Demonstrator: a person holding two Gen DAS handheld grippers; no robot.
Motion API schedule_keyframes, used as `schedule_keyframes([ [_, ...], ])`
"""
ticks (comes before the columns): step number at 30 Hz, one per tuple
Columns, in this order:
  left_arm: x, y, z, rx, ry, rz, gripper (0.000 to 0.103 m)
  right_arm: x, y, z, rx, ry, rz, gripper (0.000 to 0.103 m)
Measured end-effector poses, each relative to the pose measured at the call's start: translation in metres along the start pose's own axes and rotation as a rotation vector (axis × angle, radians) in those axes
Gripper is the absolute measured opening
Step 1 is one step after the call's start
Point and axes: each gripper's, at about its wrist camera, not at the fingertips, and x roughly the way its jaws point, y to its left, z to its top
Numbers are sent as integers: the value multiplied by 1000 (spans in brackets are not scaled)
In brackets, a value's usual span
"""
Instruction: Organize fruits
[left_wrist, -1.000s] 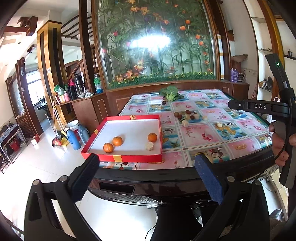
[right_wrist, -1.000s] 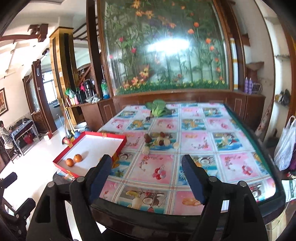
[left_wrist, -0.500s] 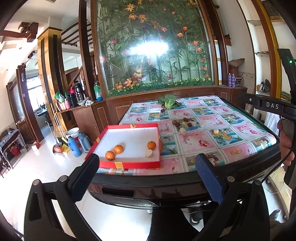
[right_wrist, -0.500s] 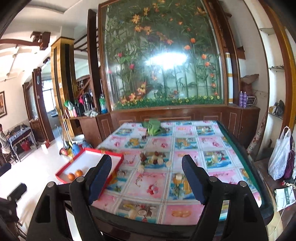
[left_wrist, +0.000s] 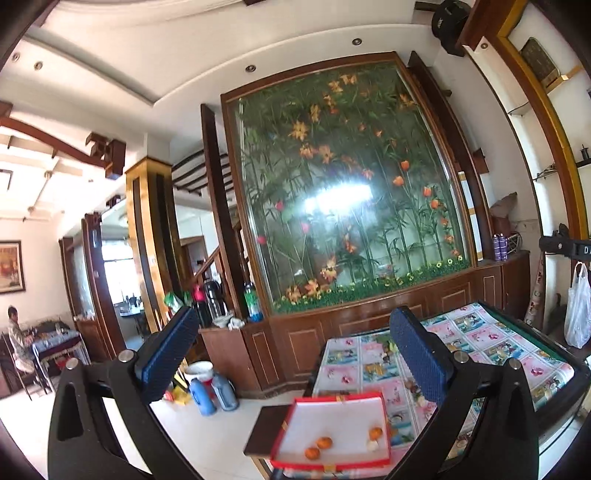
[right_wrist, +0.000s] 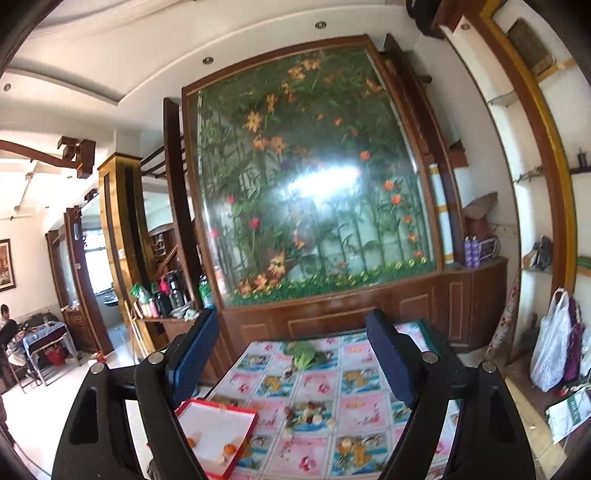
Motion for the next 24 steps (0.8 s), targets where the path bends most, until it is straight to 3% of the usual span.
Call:
schedule_keyframes([
  [5, -5, 20, 62, 56, -11, 52, 103, -27, 13, 52, -49, -42, -18, 82],
  [10, -48, 36, 128, 108, -84, 87, 103, -51, 33, 107, -111, -37, -50, 82],
  [13, -63, 42, 159, 123, -91, 91, 103, -63, 36, 120, -153, -73, -71, 87],
  [15, -68, 45, 174, 112, -95, 87, 103, -63, 32, 114, -156, -83, -65, 96],
  [18, -63, 52, 182, 28, -100, 52, 103, -47, 23, 90, -172, -47, -39, 101],
  [21, -33, 46, 164, -60, -71, -29, 103, -5, 6, 50, -177, 81, -17, 101],
  [24, 30, 18, 111, -91, 76, -151, 103, 61, -14, -13, -181, 255, 24, 100],
])
